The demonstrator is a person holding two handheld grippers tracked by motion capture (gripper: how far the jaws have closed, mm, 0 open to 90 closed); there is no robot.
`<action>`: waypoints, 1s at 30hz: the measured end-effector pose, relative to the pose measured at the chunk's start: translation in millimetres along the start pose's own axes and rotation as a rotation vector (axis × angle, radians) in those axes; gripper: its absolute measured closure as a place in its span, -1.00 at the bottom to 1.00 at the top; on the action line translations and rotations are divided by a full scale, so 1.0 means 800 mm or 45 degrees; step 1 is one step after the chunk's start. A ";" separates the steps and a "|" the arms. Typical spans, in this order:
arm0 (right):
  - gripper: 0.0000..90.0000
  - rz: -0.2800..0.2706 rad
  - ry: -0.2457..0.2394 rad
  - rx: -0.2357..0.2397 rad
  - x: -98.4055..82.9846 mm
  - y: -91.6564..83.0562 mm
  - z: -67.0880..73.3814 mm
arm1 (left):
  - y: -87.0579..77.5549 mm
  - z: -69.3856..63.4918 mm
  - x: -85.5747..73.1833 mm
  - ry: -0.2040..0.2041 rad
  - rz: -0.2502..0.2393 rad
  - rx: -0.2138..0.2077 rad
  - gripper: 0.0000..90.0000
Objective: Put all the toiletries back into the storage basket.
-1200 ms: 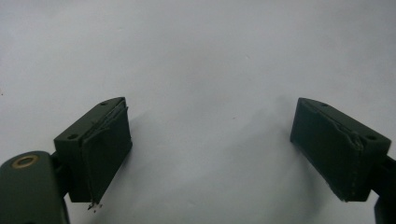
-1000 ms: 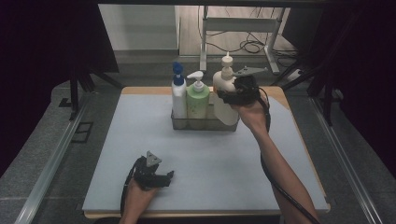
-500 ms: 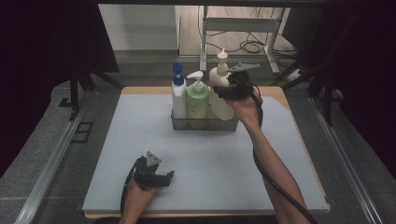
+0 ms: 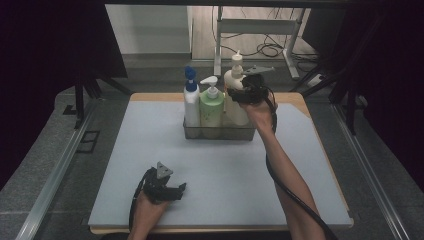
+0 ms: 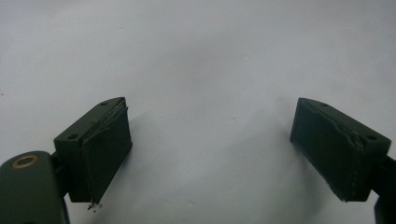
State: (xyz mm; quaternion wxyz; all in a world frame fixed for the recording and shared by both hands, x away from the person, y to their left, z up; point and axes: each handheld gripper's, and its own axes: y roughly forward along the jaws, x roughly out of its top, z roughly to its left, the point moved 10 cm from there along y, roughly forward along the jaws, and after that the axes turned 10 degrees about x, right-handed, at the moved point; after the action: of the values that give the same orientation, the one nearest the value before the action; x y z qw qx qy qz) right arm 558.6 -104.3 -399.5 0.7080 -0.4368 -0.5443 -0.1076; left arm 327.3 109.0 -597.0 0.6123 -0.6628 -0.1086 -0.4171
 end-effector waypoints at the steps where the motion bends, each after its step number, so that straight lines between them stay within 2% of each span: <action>1: -0.12 0.000 0.000 -0.004 -0.001 0.003 -0.001 | 0.000 0.000 0.000 0.000 0.000 0.000 -0.73; 13: -0.12 0.010 0.030 -0.008 -0.021 0.022 -0.006 | 0.000 0.000 0.000 0.000 0.000 -0.001 -0.73; 20: -0.12 0.019 0.075 0.009 -0.037 0.024 -0.005 | 0.000 0.000 0.000 0.000 0.000 0.000 -0.73; 30: -0.13 0.034 0.071 0.012 -0.046 0.020 -0.003 | 0.000 0.000 0.000 0.001 0.001 0.000 -0.73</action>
State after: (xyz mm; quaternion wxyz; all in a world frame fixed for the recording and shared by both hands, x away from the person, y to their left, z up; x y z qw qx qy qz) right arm 556.5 -108.4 -439.3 0.7264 -0.4376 -0.5190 -0.1078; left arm 327.3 109.0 -597.0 0.6124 -0.6627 -0.1081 -0.4172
